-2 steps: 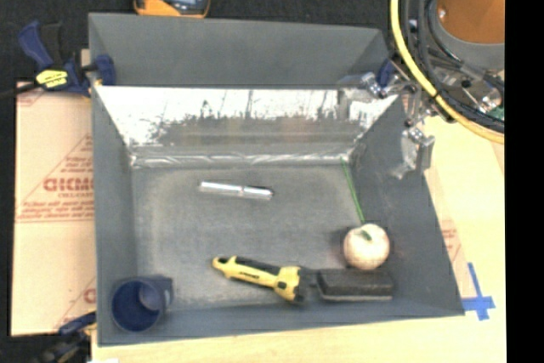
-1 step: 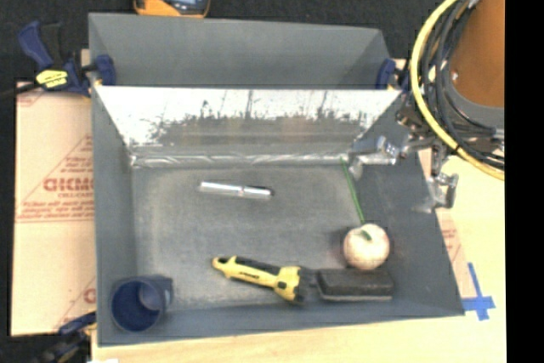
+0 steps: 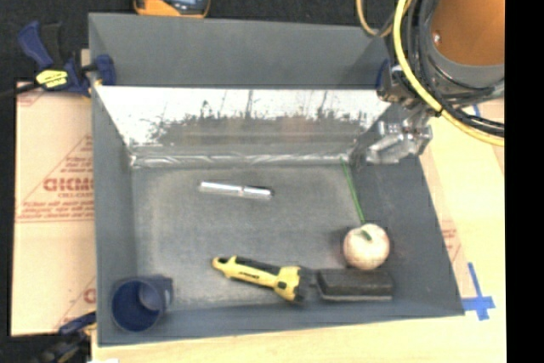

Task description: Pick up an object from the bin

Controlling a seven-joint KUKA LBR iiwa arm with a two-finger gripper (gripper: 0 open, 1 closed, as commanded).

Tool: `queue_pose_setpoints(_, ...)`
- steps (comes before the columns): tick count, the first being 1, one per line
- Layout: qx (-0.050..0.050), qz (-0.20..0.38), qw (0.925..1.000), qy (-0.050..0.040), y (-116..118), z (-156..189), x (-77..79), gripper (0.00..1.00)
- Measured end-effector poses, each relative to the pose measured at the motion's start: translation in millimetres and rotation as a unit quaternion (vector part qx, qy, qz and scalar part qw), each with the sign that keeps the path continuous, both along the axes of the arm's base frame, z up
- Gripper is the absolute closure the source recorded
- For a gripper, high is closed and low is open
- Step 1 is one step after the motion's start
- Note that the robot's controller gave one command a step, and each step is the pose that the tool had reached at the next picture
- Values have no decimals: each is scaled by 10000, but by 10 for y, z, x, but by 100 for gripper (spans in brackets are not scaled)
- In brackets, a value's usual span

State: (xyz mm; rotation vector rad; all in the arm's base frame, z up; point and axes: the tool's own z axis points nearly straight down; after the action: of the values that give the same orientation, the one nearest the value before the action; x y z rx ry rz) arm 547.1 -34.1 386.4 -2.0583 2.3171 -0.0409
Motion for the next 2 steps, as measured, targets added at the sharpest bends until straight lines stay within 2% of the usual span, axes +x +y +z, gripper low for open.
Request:
queue_pose_setpoints(1, 2, -3, 10000, 2, 0, -1, 0, 100)
queue_pose_setpoints(2, 21, -232, 9997, -3, -166, -121, -602, 100)
